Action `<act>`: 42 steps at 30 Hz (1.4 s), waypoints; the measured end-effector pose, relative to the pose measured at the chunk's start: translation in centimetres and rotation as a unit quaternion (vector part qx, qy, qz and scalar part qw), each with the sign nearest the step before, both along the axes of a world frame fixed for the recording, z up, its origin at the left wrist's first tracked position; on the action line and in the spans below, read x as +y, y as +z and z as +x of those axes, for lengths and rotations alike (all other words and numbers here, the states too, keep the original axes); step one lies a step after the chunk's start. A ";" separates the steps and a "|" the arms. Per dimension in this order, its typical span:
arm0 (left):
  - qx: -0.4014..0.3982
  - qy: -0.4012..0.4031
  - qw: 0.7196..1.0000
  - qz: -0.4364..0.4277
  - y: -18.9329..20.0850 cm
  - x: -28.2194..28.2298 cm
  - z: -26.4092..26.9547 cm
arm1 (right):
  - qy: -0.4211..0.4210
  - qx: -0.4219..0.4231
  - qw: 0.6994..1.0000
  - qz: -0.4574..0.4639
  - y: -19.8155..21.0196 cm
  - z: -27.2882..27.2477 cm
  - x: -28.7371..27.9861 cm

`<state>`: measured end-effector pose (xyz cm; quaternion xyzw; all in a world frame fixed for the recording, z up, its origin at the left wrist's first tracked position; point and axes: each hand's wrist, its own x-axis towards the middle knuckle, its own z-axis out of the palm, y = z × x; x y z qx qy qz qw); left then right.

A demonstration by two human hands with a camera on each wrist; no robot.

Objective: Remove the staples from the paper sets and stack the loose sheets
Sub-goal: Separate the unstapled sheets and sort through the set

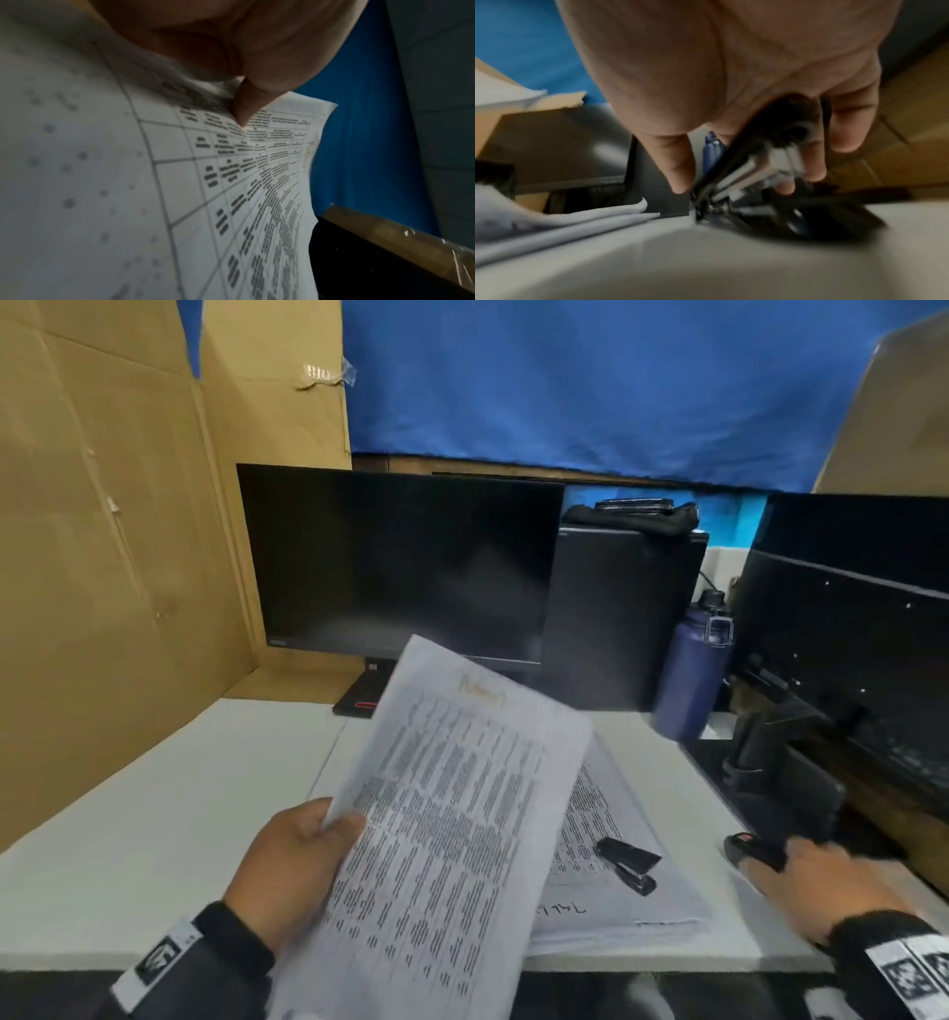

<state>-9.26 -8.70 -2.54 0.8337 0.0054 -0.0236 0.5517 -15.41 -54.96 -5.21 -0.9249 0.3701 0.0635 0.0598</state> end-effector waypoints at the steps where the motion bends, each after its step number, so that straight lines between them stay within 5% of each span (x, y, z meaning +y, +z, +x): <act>1: -0.003 -0.012 1.000 0.023 -0.3 -0.2 -0.1 | -0.002 0.002 1.000 0.010 -0.7 -0.1 -0.2; 5: -0.039 -0.053 0.992 0.107 -1.4 -1.4 -1.0 | 0.005 -0.114 0.989 0.091 0.5 -0.6 1.0; 7: -0.053 -0.074 0.986 0.137 -1.6 -1.9 -1.6 | 0.005 -0.261 0.948 0.181 2.4 -0.8 2.3; 9: -0.071 -0.091 0.979 0.166 -1.6 -2.4 -2.0 | 0.001 -0.415 0.861 0.293 4.6 -1.0 4.6; 13: -0.100 -0.124 0.966 0.205 -0.6 -3.5 -3.1 | -0.021 -0.627 0.620 0.470 7.8 -1.3 10.8; 15: -0.114 -0.134 0.958 0.227 0.0 -4.1 -3.9 | -0.011 -0.666 0.551 0.502 8.6 -1.4 13.0; 17: -0.128 -0.134 0.954 0.237 0.6 -4.7 -4.6 | -0.002 -0.687 0.513 0.514 9.0 -1.3 14.4; 32: -0.115 -0.141 0.970 0.161 -0.8 -6.0 -4.1 | 0.116 -0.732 0.566 0.362 7.6 -2.0 17.0; 42: -0.154 -0.174 0.947 0.222 -0.9 -7.1 -5.1 | 0.136 -0.730 0.573 0.346 7.2 -1.8 17.0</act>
